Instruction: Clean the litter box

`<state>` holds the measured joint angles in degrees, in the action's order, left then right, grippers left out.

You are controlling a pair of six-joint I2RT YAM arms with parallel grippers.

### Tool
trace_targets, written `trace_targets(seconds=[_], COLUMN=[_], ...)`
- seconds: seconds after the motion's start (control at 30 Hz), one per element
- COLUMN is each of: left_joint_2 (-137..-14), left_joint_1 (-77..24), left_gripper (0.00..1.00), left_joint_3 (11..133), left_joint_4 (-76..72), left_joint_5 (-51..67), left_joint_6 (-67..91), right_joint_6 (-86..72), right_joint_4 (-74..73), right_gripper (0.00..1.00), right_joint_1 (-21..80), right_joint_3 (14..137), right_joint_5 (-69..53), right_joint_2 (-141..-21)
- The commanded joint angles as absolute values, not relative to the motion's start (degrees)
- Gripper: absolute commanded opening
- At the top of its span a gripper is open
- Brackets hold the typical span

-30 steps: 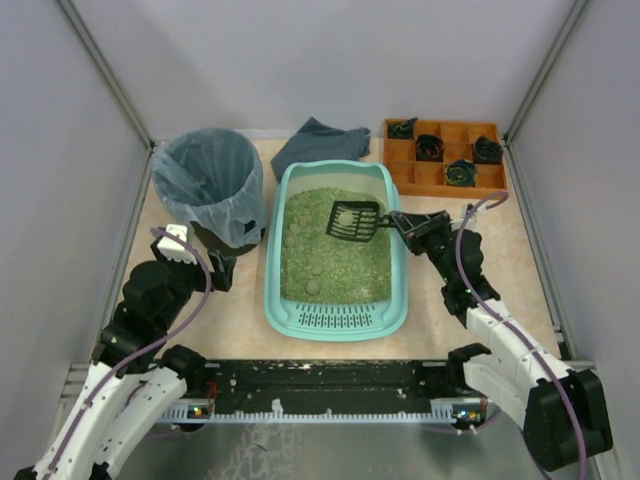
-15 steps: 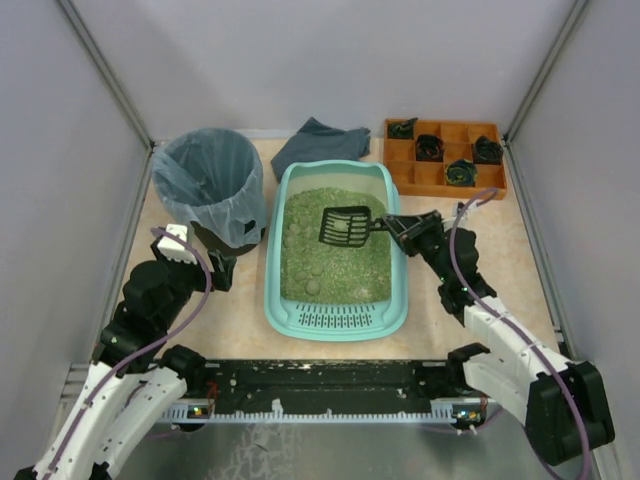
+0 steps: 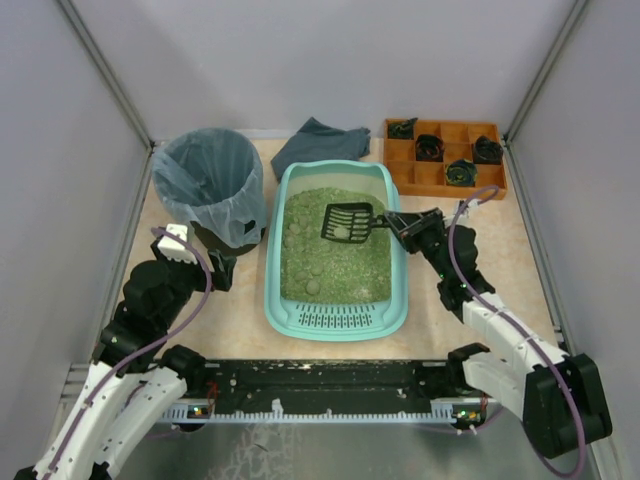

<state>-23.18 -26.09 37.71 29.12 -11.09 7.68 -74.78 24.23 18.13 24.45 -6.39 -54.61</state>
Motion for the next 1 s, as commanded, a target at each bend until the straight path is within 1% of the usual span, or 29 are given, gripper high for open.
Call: trace_targets(seconds=[0.0,0.07,0.2,0.53,0.8,0.97], left_joint_2=[-22.8,-23.1,-22.8,-22.0,-22.6,-22.8], left_joint_1=[-25.8,-25.8,-25.8,-25.8,-25.8,-25.8], left_gripper=[1.00,1.00,1.00,1.00,1.00,1.00], left_joint_3=[38.0,38.0,38.0,37.9,37.9,37.9], left_joint_4=[28.0,28.0,28.0,28.0,27.9,27.9], left_joint_5=[-11.4,-11.2,-11.3,-11.4,-10.6,-10.4], left_joint_6=[7.8,7.7,7.7,7.8,7.5,7.4], right_joint_6=[-73.2,-73.8,-75.5,-75.4,-75.9,-75.1], right_joint_4=[26.0,25.5,27.8,19.3,13.6,11.1], right_gripper=[0.00,0.00,0.00,0.00,0.00,0.00], right_joint_1=[19.7,18.9,18.3,21.6,25.6,28.7], right_joint_3=[28.6,28.3,28.3,36.0,46.1,54.8], right_joint_5=[-5.1,-3.3,-4.3,-1.4,2.8,5.5], right_joint_2=[-56.5,-56.4,-57.7,-58.4,-60.9,-65.5])
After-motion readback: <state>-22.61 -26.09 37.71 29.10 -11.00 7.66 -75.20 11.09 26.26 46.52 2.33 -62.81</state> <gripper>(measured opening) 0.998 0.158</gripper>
